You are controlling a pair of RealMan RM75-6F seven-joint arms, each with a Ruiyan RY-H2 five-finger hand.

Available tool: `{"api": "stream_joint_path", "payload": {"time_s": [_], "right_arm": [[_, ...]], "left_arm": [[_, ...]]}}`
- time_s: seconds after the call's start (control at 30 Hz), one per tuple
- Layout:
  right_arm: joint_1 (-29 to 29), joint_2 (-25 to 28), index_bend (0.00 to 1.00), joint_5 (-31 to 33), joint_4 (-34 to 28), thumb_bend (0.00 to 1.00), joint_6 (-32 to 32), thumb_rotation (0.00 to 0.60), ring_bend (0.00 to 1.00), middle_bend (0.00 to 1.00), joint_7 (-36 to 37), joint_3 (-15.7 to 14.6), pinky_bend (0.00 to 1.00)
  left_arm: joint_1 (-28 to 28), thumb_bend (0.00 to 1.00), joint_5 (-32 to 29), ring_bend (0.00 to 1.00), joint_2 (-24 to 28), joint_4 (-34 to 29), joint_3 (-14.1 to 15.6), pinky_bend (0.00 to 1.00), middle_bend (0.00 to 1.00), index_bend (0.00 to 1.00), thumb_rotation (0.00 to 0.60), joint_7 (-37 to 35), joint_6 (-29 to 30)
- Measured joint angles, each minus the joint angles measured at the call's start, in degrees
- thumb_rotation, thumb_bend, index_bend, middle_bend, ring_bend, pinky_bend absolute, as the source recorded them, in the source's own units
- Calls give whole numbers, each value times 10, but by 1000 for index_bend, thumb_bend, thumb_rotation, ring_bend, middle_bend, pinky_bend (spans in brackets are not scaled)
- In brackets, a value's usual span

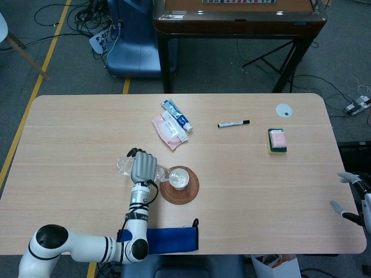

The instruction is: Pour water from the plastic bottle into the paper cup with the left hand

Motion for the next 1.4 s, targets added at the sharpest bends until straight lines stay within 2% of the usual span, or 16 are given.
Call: {"api": "stream_joint_path", "payload": {"time_s": [0.2, 0.43, 0.6, 1.0, 1.4], "right_arm": [[0, 0, 314, 1, 0, 82, -1, 600, 258, 417, 0, 0, 411], [1, -1, 314, 2, 0, 83, -3, 600, 258, 417, -1, 0, 411], [2, -1, 314, 3, 1, 82, -6, 600, 258, 418, -2, 0, 411], [7, -5, 314, 8, 2, 83, -18, 600, 258, 418, -9, 1, 411], [12, -9, 314, 15, 3, 82, -30, 600, 258, 417, -17, 1, 411]], "left_arm": [[6, 117, -7, 394, 1, -5, -9, 404, 765, 720, 600, -16, -4], [22, 117, -47, 394, 8, -31, -47, 404, 766, 721, 600, -63, -22], [32, 117, -43, 394, 18, -35, -50, 404, 766, 721, 600, -98, -28], [80, 117, -8, 394, 47, -26, -55, 404, 770, 722, 600, -232, -29], [142, 117, 0, 395, 77, -28, -82, 404, 770, 723, 600, -388, -57]]}}
